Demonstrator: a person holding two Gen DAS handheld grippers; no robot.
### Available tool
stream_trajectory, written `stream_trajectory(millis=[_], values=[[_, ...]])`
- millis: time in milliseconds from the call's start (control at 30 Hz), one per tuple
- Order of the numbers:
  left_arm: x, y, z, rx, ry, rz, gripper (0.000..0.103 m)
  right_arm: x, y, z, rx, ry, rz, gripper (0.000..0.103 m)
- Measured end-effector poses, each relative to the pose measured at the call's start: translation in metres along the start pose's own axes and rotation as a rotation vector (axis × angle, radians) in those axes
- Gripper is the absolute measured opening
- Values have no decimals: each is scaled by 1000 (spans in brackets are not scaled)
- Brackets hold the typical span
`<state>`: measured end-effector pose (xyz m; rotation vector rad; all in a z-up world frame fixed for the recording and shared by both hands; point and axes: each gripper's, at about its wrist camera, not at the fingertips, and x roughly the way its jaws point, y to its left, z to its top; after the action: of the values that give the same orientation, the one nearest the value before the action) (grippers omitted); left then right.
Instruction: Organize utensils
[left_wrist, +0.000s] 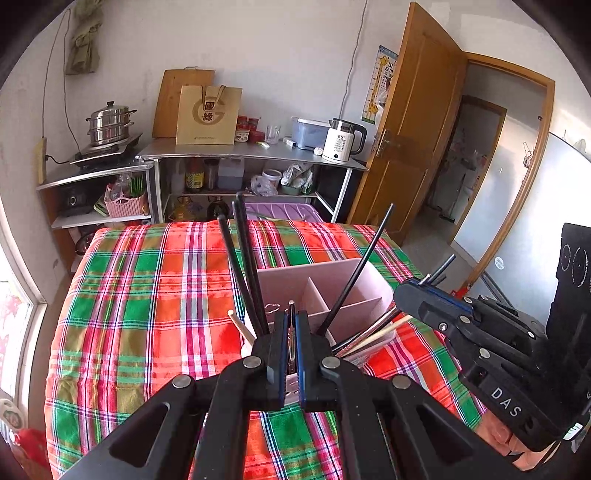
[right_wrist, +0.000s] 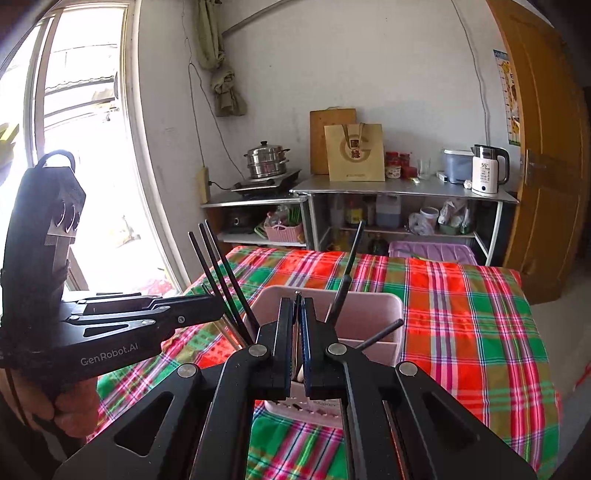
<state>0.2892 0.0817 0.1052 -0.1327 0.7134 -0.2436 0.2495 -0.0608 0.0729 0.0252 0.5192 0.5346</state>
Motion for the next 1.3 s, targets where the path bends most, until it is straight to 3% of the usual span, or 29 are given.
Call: stream_trajectory(millis=[367,500,800,1300], values=[[1,4,-8,-2,-14,15,4,4,-6,-7,10,33,4,5],[-6,5,-7,-2,-27,22,4,-4,-5,-4,5,16,6,10],[-44,-7,-16,8,-92,30,15,-40,-4,-6,6,-35,9,12],[-87,-32,-111,-11,-128,81,17,-93,-6,-78,13,-34,-24,18]])
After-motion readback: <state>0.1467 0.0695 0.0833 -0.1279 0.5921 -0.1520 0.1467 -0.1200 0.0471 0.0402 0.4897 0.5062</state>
